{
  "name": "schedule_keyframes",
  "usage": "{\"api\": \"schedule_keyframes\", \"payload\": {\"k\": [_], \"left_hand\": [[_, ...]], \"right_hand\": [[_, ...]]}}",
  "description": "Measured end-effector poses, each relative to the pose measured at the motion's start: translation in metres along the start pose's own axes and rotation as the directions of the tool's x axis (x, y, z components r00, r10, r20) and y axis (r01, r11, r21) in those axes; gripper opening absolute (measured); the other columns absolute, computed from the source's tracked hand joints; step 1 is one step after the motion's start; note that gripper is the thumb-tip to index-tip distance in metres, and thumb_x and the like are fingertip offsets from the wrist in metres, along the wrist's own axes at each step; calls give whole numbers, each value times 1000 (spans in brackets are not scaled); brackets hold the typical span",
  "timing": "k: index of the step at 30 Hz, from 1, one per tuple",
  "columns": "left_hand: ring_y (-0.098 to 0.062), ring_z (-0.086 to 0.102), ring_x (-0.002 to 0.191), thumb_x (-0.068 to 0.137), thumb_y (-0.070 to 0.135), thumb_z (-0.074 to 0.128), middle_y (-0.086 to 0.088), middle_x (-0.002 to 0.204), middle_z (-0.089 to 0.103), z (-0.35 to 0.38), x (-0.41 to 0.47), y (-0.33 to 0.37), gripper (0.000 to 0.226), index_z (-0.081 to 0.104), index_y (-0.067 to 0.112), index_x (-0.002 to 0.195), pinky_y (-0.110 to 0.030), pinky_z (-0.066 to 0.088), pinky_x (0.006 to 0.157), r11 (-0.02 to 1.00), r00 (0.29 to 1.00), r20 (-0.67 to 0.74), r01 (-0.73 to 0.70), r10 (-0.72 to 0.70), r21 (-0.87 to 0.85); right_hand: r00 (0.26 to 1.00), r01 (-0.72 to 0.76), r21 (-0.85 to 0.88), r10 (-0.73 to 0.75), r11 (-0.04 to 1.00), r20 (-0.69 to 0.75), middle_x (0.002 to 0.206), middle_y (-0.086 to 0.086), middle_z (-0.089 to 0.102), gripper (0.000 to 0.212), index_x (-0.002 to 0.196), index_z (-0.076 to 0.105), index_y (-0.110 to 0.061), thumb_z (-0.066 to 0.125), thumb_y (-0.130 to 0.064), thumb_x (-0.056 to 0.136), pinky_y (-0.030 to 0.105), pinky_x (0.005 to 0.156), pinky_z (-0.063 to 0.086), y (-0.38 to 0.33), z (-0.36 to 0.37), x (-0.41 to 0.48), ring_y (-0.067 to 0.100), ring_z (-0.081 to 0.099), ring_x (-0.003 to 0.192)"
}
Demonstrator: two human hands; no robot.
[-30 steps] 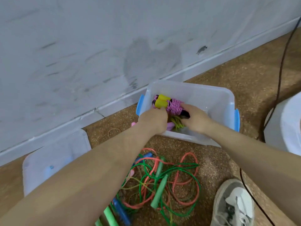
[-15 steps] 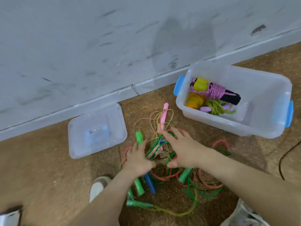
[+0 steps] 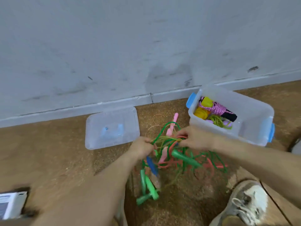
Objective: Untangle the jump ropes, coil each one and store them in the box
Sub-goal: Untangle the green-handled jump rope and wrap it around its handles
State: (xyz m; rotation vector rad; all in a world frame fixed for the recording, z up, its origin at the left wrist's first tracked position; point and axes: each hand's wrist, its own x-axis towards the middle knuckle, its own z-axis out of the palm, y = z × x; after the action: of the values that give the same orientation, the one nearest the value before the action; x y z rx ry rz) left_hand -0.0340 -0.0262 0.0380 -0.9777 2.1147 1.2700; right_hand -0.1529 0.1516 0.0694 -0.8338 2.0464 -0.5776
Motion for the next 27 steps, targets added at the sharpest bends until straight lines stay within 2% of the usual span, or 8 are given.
{"api": "schedule_keyframes", "payload": {"k": [3, 6, 10, 15, 17, 20, 23, 27], "left_hand": [[-13, 54, 54, 79, 0, 64, -9, 62, 59, -49, -39, 45, 6, 65, -1, 73, -21, 45, 59, 985, 985, -11, -174, 174, 21], [-12, 53, 59, 79, 16, 72, -6, 65, 61, -98, -98, 84, 18, 70, -2, 78, -19, 43, 61, 941, 935, -112, -333, 337, 60], [-15, 45, 57, 87, 33, 65, -4, 58, 51, -144, -175, 118, 32, 63, 10, 66, -25, 37, 54, 827, 818, -217, -448, 532, 338], [-25, 56, 73, 89, 30, 62, -7, 70, 62, -165, -232, 128, 22, 70, 11, 83, -33, 42, 67, 716, 580, -420, -555, 698, 423], [-18, 53, 65, 85, 29, 68, -1, 61, 60, -167, -236, 118, 16, 71, 15, 78, -31, 43, 64, 740, 538, -534, -606, 652, 292], [-8, 56, 58, 75, 29, 79, 5, 58, 64, -170, -234, 108, 10, 75, 19, 76, -27, 50, 66, 765, 624, -501, -630, 599, 130], [3, 54, 51, 73, 23, 81, 11, 52, 63, -163, -240, 116, 9, 75, 16, 74, -14, 44, 57, 758, 680, -361, -638, 638, 138], [0, 54, 54, 85, 9, 69, -1, 65, 67, -145, -244, 129, 8, 73, 2, 86, -15, 46, 60, 714, 699, -227, -700, 678, -22]], "right_hand": [[998, 65, -132, -66, 989, -4, 77, 5, 60, 16, 94, 68, -8, 66, -22, 85, 16, 59, 41, -66, -44, -28, 2, 53, 59], [995, 85, -192, -95, 978, -43, 68, 4, 49, 24, 100, 63, 1, 69, -18, 86, 15, 47, 35, -125, -76, -68, 1, 43, 44], [982, 89, -288, -132, 954, -132, 91, 11, 63, 18, 107, 62, -10, 60, -11, 89, 30, 61, 55, -182, -102, -117, 15, 56, 65], [874, 56, -462, -267, 885, -406, 94, 3, 62, 10, 94, 58, -18, 63, -16, 86, 32, 75, 44, -223, -104, -156, 22, 57, 84], [778, 85, -373, -295, 924, -554, 89, 5, 64, 14, 84, 54, -17, 67, -12, 82, 34, 72, 47, -223, -99, -162, 27, 63, 82], [704, 123, -137, -183, 983, -686, 72, 5, 60, 22, 72, 51, -18, 65, -4, 81, 46, 63, 57, -207, -92, -164, 35, 66, 68], [736, 201, 115, -73, 973, -673, 92, 8, 62, 22, 92, 57, -17, 67, -2, 81, 44, 71, 58, -196, -85, -161, 27, 61, 72], [895, 297, 429, -93, 853, -436, 132, -7, 55, 54, 130, 48, -35, 69, -11, 87, 37, 87, 48, -207, -81, -157, 9, 56, 112]]}}
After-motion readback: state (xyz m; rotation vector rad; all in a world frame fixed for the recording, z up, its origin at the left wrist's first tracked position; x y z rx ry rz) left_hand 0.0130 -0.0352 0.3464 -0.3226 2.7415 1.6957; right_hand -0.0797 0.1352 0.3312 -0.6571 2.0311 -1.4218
